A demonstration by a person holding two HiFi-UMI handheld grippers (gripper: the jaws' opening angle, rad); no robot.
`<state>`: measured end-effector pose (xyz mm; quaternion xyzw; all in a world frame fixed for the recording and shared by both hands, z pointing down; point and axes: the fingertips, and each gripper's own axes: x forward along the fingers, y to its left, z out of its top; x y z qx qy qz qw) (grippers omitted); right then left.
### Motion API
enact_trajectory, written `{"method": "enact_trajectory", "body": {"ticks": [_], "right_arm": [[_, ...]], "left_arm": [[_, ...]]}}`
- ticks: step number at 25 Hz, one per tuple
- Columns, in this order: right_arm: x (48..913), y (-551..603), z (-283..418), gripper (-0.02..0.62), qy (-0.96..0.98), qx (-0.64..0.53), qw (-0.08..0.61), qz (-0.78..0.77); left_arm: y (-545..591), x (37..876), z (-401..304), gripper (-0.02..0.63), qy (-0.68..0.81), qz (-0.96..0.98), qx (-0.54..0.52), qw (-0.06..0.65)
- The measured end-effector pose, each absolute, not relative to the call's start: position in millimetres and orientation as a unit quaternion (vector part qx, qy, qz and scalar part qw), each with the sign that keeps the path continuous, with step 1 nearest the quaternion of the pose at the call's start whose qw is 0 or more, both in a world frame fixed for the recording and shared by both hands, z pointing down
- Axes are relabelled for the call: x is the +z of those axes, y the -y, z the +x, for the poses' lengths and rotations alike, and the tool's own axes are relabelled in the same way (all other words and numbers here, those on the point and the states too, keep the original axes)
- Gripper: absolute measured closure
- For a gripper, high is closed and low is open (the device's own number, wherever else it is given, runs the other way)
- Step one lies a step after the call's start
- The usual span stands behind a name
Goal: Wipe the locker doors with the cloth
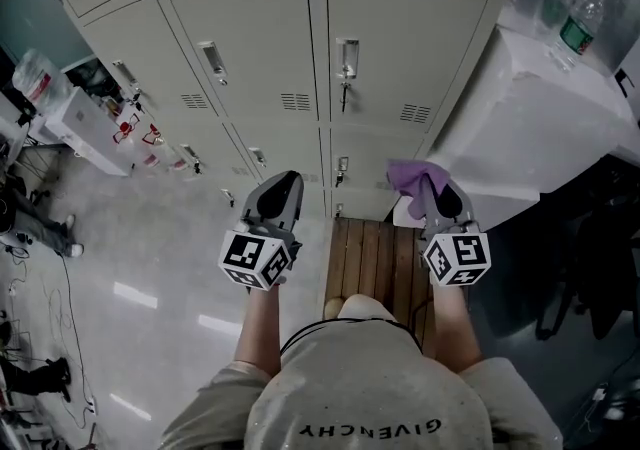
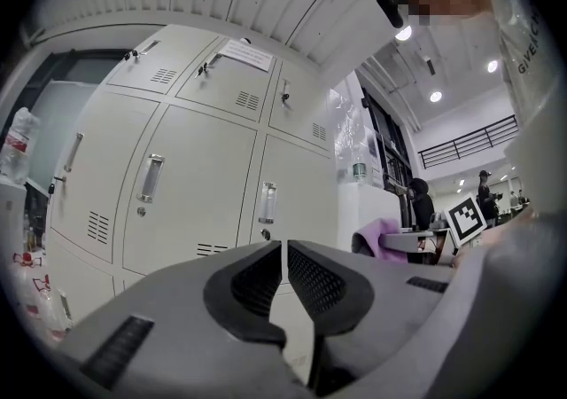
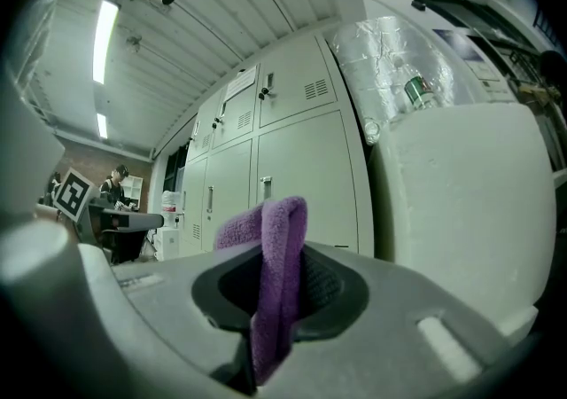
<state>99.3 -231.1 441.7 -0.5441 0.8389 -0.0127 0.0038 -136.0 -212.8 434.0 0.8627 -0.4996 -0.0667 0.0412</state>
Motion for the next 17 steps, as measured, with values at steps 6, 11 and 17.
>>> {"method": "enact_trajectory", "body": {"ticks": [6,11,17], "right_arm": [[436,225,98,0.541,-0.843,-0.010,0.011,-0.538],[433,217,100,0.543,-0.843,-0.014,0.015,-0.538],[433,204,108,0.541,-0.848,-0.020,0.006,-0.530]], "left_arm": [[202,427,-135,0.588,0.503,0.861,-0.069,0.034],[192,426,-133,0.588,0.509,0.858,-0.065,0.037],[179,422,-128,0.588,0.519,0.851,-0.066,0.043]]}}
